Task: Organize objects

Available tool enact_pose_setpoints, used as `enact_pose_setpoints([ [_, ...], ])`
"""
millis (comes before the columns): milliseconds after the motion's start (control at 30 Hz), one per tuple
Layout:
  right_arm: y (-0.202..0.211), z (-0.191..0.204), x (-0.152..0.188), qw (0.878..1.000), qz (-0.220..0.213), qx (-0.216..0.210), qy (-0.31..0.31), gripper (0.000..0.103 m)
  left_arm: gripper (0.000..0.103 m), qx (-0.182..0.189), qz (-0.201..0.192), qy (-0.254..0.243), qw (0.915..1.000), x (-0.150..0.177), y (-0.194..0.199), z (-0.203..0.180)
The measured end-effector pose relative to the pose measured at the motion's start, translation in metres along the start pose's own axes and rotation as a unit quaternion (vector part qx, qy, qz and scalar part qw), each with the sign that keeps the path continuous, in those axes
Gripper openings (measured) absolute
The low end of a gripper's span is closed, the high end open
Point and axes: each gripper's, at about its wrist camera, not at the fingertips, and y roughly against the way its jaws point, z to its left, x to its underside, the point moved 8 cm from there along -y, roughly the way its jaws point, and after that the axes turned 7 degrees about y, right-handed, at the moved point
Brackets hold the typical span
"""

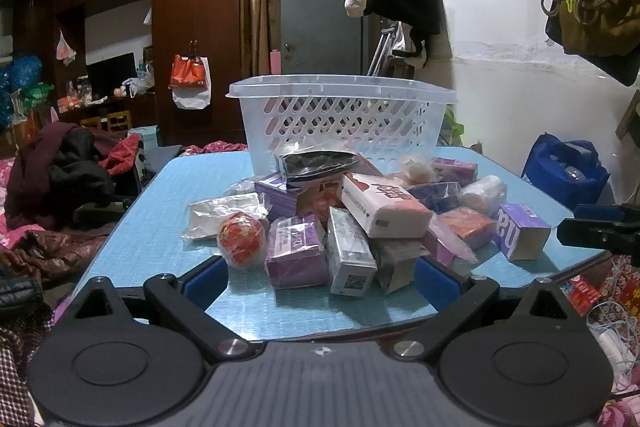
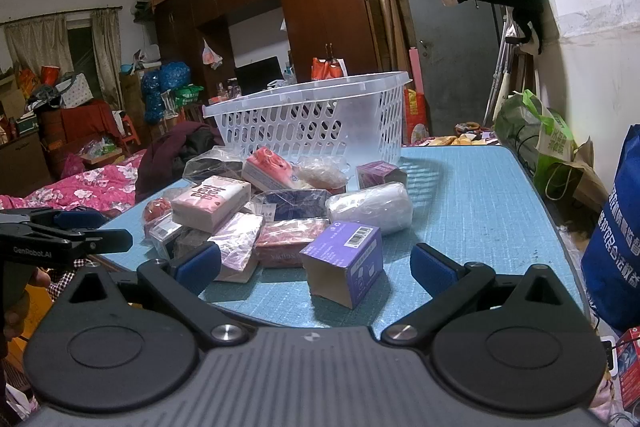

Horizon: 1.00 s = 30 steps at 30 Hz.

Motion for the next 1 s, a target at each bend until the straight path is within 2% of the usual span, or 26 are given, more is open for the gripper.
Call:
enact_pose_setpoints([
  [67,0.0,0.0,0.0,1.0,-0.001,0.0,0.002,0.103,0.101,-0.002,-0.004,-0.003,1.0,0.0,0.0,0.0],
  [200,0.0,-0.001,0.0,1.0,-0.004,0.0,0.003,0.103,0.101,-0.008,0.012,-0.012,0.9998,0.002,0.0,0.001],
  [233,-0.001,0.0,0.0,1.0,-0.004,-0.001,0.004,0.103,0.101,-0.011,0.005,-0.013,0.9998,0.001,0.001,0.002],
  [333,-0.001,0.0,0.0,1.0,-0.002,-0.002,-0.001,0.103,0.103,-0.053,0.011,-0.033,0.998,-0.004,0.002,0.005],
  [367,-0.001,0.0,-0.001,1.0,-0.006,-0.002,0.0,0.103,0.103,-0.055,0.008,-0.029,0.998,-0.007,-0.001,0.006],
  [467,-0.001,0.0,-0.003,1.0,-0.018,-0.003,-0.005,0.103,0.103,-0.02,0.031,0.007,0.9993,-0.007,-0.011,0.015],
  [533,-0.004,-0.003,-0.002,1.0,-0.026,0.008,-0.004,0.103,0.103,-0.036,0.018,0.001,0.9992,-0.004,-0.014,0.02],
  [600,-0.006,-0.008,0.0,0.999,-0.033,0.029,0.001,0.103,0.103,-0.038,0.01,-0.013,0.9992,-0.003,-0.016,0.023],
  [633,-0.007,-0.009,-0.001,0.998,-0.043,0.034,0.002,0.103,0.102,-0.031,0.014,-0.005,0.9994,-0.003,-0.018,0.024],
  [667,-0.009,-0.01,0.002,0.999,-0.033,0.037,0.008,0.103,0.1,-0.025,0.015,0.004,0.9996,-0.005,-0.019,0.027],
  [733,-0.012,-0.011,0.005,0.999,-0.025,0.031,0.005,0.103,0.099,-0.006,-0.007,0.021,0.9997,-0.017,-0.019,0.029],
  [833,-0.016,-0.012,0.008,0.999,-0.019,0.026,-0.002,0.101,0.099,-0.003,-0.021,0.016,0.9996,-0.037,-0.033,0.025],
  [900,-0.02,-0.013,0.008,0.999,-0.021,0.03,-0.004,0.097,0.097,0.008,-0.016,0.014,0.9997,-0.049,-0.049,0.019],
  [1000,-0.027,-0.012,0.012,0.999,-0.011,0.031,-0.007,0.096,0.096,0.032,0.013,0.011,0.9993,-0.058,-0.079,0.005],
])
